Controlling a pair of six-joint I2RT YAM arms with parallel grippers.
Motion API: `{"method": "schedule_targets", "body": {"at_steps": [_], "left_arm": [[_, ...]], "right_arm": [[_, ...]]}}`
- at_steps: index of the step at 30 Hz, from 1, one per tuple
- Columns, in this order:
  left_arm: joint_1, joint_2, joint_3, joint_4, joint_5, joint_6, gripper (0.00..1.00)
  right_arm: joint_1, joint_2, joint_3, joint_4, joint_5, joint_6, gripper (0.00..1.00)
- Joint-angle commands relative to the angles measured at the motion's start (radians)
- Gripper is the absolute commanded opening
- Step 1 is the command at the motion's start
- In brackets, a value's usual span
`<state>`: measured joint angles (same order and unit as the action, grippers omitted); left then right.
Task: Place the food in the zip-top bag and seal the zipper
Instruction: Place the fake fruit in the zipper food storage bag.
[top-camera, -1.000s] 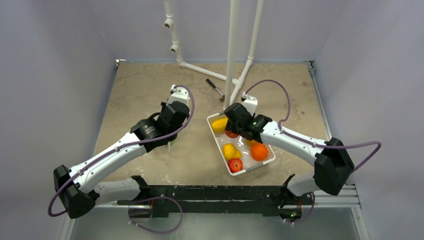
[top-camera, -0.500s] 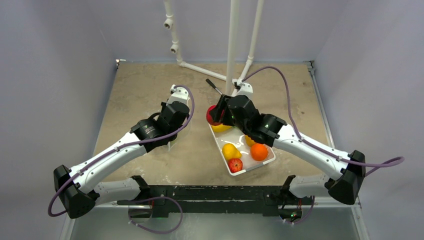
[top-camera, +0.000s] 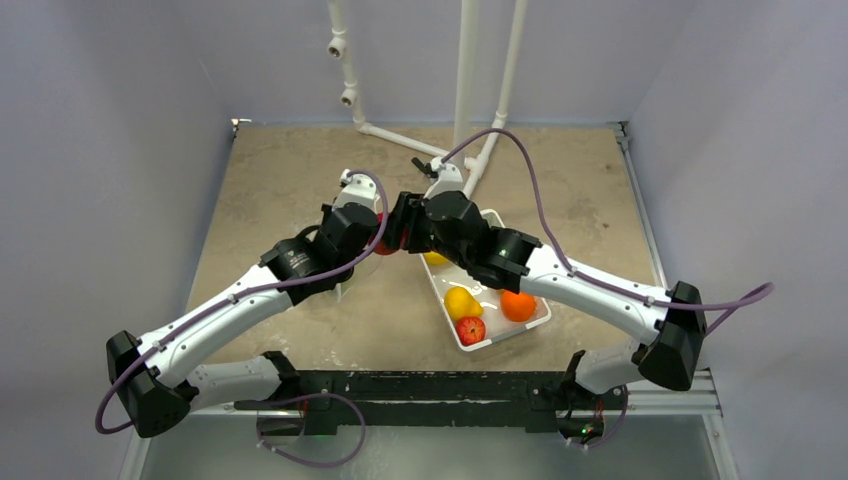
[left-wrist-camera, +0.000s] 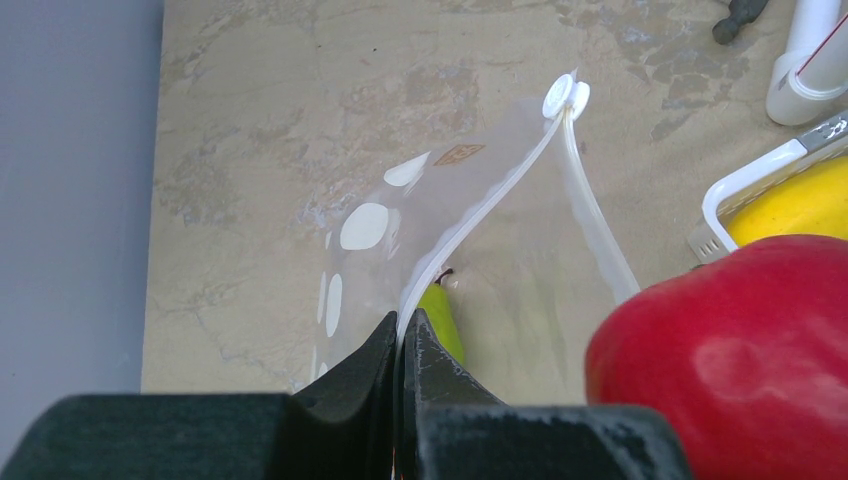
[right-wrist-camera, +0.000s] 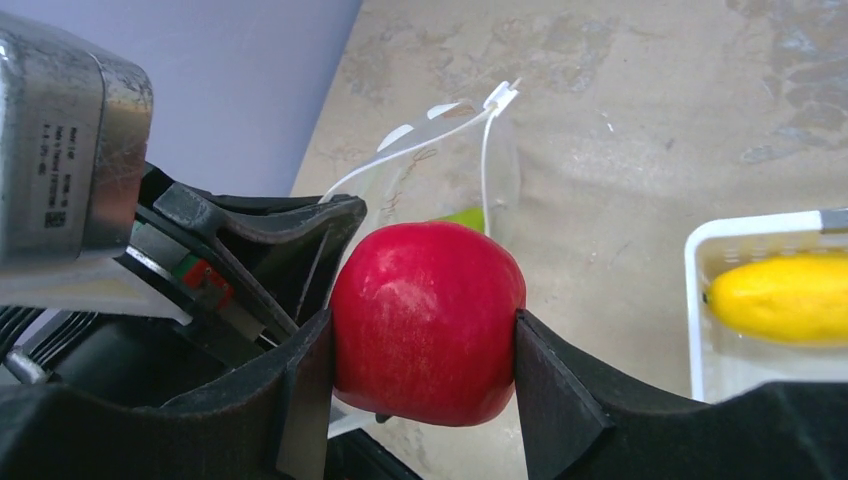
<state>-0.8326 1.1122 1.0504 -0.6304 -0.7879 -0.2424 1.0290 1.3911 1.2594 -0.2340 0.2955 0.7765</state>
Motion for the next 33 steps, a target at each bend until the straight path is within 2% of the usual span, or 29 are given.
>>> {"method": "schedule_targets", "body": {"at_steps": [1, 10, 14, 17, 22, 28, 33], "left_arm": [[-0.003, -0.024, 0.000, 0.021, -0.005, 0.002, 0.00], [-0.004, -0.033, 0.000, 0.023, -0.007, 0.000, 0.00], [-0.003, -0.035, 0.000, 0.022, -0.010, 0.000, 0.00], [-0.003, -0.035, 0.001, 0.022, -0.010, 0.000, 0.00], [-0.003, -0.037, 0.001, 0.024, -0.010, 0.000, 0.00], [-0.003, -0.033, 0.001, 0.024, -0.011, 0.000, 0.00], [-0.003, -0.032, -0.001, 0.023, -0.011, 0.000, 0.00]], "right_arm": [[0.009, 0.030, 0.060, 0.094, -0.033, -0.030, 0.22], [0.020, 0.133, 0.074, 0.119, -0.043, -0.030, 0.22], [0.022, 0.174, 0.068, 0.112, -0.023, -0.021, 0.27], [0.025, 0.195, 0.065, 0.101, -0.001, -0.012, 0.35], [0.025, 0.223, 0.066, 0.073, 0.042, 0.003, 0.63], [0.026, 0.215, 0.074, 0.062, 0.051, 0.005, 0.91], [0.026, 0.180, 0.077, 0.060, 0.053, 0.008, 0.93]]}}
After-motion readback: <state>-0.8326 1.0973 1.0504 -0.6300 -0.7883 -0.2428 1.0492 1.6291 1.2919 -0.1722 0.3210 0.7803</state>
